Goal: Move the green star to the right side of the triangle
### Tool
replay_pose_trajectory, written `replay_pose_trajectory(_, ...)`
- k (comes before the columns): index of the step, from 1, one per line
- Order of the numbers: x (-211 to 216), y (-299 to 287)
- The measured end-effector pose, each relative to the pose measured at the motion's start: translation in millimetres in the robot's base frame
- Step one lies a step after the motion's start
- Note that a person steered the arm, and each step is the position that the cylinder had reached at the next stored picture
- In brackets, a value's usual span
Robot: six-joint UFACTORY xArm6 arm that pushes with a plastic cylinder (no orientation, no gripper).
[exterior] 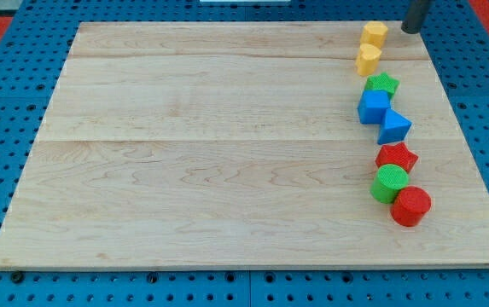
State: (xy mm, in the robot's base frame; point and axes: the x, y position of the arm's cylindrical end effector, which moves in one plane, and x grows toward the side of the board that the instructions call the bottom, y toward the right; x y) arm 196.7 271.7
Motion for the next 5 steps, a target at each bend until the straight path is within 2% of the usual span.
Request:
replay_pose_trajectory(1,0,-34)
replay_pose_trajectory(2,68,-71)
replay_pose_trajectory(3,93,-89)
replay_pose_trajectory(4,121,-81)
replay_pose_trajectory(5,165,-79)
